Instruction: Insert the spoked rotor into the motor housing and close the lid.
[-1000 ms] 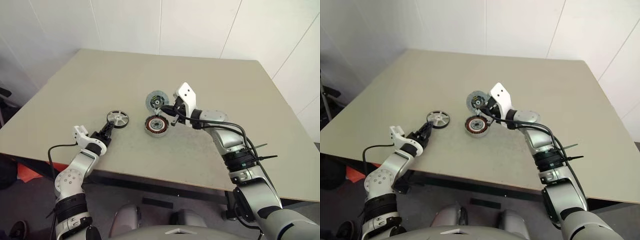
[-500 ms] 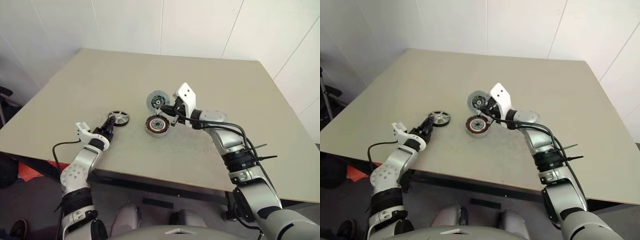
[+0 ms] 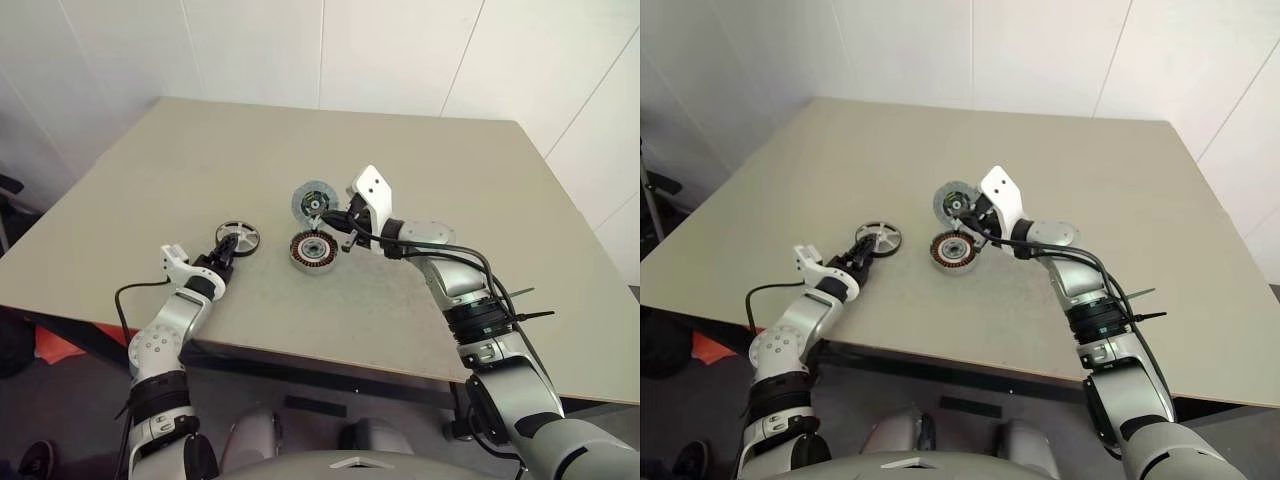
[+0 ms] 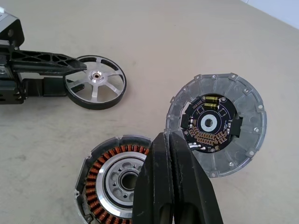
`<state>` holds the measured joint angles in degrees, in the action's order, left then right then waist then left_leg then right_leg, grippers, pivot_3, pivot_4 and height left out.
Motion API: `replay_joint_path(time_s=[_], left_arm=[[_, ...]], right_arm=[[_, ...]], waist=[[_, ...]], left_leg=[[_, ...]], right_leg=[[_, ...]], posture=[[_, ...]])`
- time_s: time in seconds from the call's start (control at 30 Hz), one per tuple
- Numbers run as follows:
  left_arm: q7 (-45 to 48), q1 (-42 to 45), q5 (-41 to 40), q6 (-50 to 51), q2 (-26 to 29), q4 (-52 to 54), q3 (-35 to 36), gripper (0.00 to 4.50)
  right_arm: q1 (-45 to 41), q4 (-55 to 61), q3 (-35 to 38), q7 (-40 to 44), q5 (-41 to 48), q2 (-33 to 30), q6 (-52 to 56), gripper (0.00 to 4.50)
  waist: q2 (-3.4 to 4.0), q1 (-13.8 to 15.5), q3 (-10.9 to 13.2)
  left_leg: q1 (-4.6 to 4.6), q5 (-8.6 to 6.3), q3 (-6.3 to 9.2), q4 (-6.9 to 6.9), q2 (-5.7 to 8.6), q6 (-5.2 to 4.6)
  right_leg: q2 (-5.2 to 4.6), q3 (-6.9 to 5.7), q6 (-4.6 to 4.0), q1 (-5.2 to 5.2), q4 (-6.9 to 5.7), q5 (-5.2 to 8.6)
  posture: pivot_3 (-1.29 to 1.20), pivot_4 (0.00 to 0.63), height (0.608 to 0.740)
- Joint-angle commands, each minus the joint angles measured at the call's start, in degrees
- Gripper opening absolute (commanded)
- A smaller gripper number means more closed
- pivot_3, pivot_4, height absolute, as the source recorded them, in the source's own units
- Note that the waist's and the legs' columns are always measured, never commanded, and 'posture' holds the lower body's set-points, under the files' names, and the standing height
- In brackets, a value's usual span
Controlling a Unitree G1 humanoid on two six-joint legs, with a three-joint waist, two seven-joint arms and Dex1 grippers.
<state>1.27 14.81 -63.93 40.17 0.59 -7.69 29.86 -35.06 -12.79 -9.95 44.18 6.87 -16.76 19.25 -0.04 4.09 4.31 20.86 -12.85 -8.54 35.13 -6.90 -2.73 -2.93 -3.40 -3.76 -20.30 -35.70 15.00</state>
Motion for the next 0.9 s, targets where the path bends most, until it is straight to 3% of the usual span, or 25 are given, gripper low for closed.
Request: replay_joint_path(time_s=[0.03,0.13,0.27,0.57,0.77,0.9], left_arm=[[0.89,0.15,-0.77,-0.62,0.31,1.28,0.23,2.41],[1.69,-0.02,-0.80,-0.59,0.33,1.16,0.10,1.88],[2.18,-0.17,-0.63,-0.26,0.60,1.09,-0.03,0.68],[4.85,-1.13,-0.90,0.82,1.50,2.59,-1.08,0.68],[4.86,-0.42,-14.47,8.18,1.34,6.69,0.05,0.68],[5.06,0.69,-15.55,12.54,3.43,5.62,-3.31,0.68]], right_arm=[[-1.02,0.46,0.53,-0.36,-0.16,-0.31,-1.21,0.00],[-1.23,0.15,0.37,-0.40,-0.33,-0.33,-1.47,0.00],[-1.28,-0.08,0.25,-0.43,-0.40,-0.30,-1.70,0.00],[-1.28,-0.50,0.07,-0.60,-0.77,-0.23,-2.28,0.00],[-1.38,-1.01,0.17,-0.67,-0.96,-0.29,-2.69,0.00],[-1.73,-1.59,0.29,-0.78,-1.28,-0.13,-3.05,0.00]], waist=[[0.00,-0.01,0.00],[0.00,0.00,0.00],[0.01,0.03,0.00],[0.01,-0.01,0.00],[-0.01,0.13,0.01],[-0.01,0.03,0.01]], left_leg=[[0.00,0.00,0.00,0.00,0.00,0.00],[0.00,-0.01,0.00,0.00,0.00,0.01],[-0.03,-0.01,0.00,0.00,0.00,0.02],[-0.05,-0.04,0.00,0.00,0.00,0.11],[0.04,-0.05,-0.01,0.00,0.00,0.09],[0.02,-0.05,-0.01,0.00,0.00,0.11]], right_leg=[[0.00,0.00,0.00,0.00,0.00,0.00],[0.00,0.00,0.00,0.00,0.00,0.00],[0.00,0.00,0.00,0.02,0.00,0.00],[0.00,0.00,0.00,0.03,-0.01,0.00],[0.00,0.00,0.00,-0.03,0.00,0.00],[0.00,0.00,-0.01,-0.03,-0.02,0.00]], posture=[[0.00,0.000,0.740],[0.00,0.000,0.740],[0.00,0.000,0.740],[0.00,0.000,0.740],[0.00,0.000,0.740],[0.00,0.000,0.740]])
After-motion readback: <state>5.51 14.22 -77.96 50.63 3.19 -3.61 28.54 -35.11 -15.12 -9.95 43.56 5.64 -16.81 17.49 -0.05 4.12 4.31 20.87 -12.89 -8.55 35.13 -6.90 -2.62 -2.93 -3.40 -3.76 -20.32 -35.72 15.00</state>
